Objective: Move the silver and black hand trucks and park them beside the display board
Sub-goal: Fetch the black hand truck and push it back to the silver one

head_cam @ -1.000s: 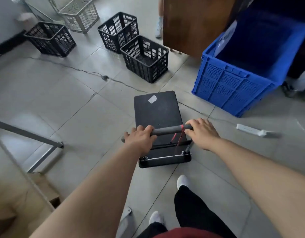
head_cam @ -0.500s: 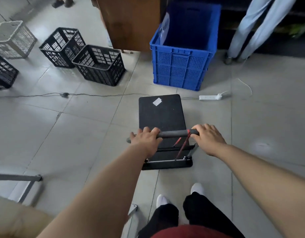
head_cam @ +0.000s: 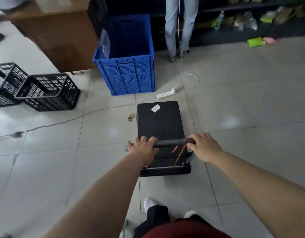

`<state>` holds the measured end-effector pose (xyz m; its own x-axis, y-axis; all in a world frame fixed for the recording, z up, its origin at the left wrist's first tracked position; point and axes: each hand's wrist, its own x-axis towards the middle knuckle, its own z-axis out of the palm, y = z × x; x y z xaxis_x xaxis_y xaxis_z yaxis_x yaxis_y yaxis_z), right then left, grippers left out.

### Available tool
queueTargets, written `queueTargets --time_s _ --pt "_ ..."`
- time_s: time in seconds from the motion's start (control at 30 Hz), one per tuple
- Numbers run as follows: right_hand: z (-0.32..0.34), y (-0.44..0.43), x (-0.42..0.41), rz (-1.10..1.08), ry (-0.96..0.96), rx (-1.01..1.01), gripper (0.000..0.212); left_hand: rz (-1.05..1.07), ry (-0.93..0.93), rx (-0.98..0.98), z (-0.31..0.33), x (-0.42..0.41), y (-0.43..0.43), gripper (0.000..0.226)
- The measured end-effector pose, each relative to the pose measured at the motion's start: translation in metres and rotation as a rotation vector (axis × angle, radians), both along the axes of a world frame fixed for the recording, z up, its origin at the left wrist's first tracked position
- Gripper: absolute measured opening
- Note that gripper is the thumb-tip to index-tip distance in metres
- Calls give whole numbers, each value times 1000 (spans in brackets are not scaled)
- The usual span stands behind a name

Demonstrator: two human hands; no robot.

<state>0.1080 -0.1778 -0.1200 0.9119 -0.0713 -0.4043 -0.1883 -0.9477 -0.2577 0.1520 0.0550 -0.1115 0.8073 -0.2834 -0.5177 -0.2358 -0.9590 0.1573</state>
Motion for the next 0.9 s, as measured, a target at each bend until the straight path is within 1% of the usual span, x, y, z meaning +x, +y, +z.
queueTargets --time_s 0.27,0.43,0.53,0.67,0.77,0.9 --pt "-1 -86 -69 -97 -12 -52 40 -177 24 5 2 -25 -96 35" --pt "2 -134 -89 -194 -49 -26 39 -261 18 -7 1 -26 -152 35" --pt "6 -153 -98 -276 -37 -16 40 -318 34 3 2 -25 -178 34" --pt "3 -167 -101 -371 -50 -56 40 -417 3 10 3 -9 -205 34" --pt "3 -173 -96 -465 -78 -53 41 -510 -13 15 3 13 -224 32" --pt "2 -175 -85 -599 -58 -42 38 -640 -27 24 1 46 -247 32"
